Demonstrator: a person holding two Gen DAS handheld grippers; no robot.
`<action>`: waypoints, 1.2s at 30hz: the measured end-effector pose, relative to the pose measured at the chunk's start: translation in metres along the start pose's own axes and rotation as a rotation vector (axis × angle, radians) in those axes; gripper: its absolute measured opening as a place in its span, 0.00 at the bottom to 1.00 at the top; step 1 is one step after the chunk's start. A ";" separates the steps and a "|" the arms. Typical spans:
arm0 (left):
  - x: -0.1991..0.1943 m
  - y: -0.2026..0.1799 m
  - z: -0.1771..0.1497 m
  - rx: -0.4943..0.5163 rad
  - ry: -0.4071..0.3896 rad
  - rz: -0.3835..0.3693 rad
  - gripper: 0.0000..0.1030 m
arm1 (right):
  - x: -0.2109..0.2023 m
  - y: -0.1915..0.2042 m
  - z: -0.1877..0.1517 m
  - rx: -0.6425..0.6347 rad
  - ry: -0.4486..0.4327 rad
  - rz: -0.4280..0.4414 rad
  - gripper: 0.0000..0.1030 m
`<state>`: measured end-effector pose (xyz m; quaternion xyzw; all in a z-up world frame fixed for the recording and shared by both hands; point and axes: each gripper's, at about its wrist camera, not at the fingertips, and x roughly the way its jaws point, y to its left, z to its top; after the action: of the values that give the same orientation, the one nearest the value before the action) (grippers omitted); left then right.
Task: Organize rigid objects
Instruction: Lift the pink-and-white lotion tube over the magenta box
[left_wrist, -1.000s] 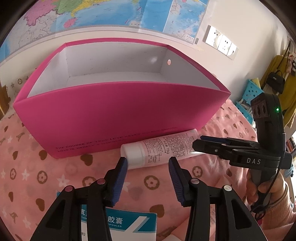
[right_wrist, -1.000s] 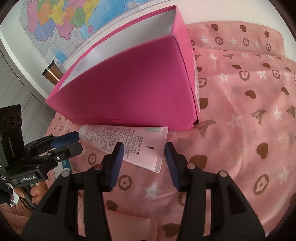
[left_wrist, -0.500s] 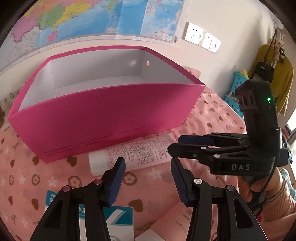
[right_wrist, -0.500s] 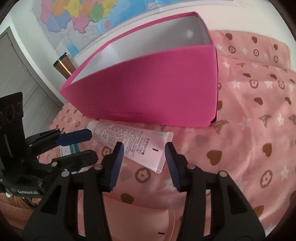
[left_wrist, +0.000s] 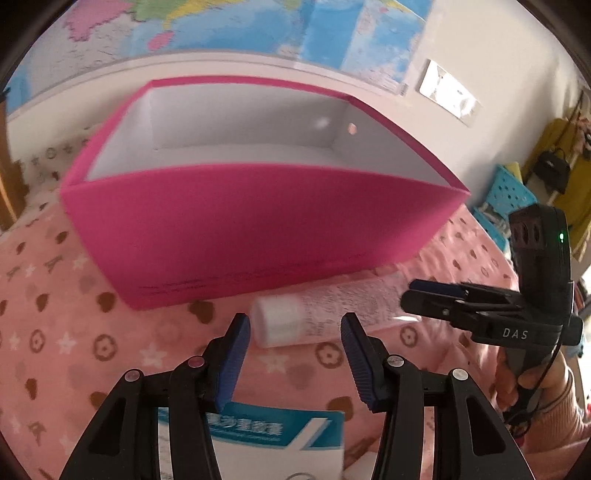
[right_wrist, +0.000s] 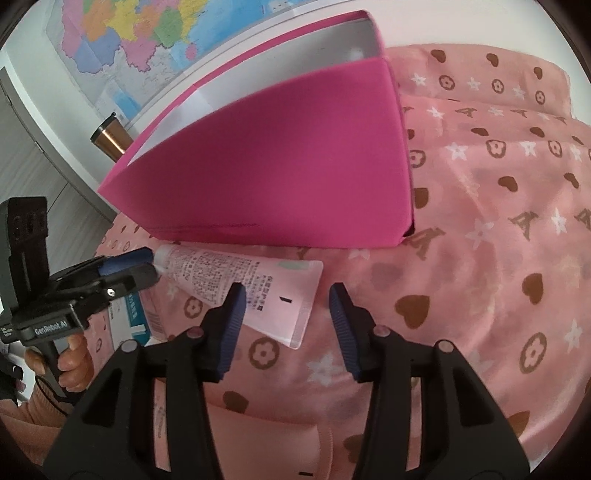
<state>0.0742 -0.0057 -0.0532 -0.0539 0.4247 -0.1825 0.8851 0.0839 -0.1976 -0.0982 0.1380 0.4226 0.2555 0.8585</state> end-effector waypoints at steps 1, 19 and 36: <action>0.002 -0.003 -0.001 0.004 0.006 -0.005 0.49 | 0.000 0.001 0.000 -0.004 0.002 0.003 0.48; -0.046 -0.037 0.008 0.065 -0.107 -0.045 0.49 | -0.058 0.025 0.007 -0.079 -0.100 -0.017 0.52; -0.068 -0.050 0.058 0.101 -0.227 -0.024 0.52 | -0.095 0.049 0.059 -0.192 -0.243 -0.068 0.52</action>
<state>0.0659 -0.0306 0.0455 -0.0344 0.3116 -0.2069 0.9268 0.0667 -0.2106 0.0223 0.0705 0.2937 0.2470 0.9207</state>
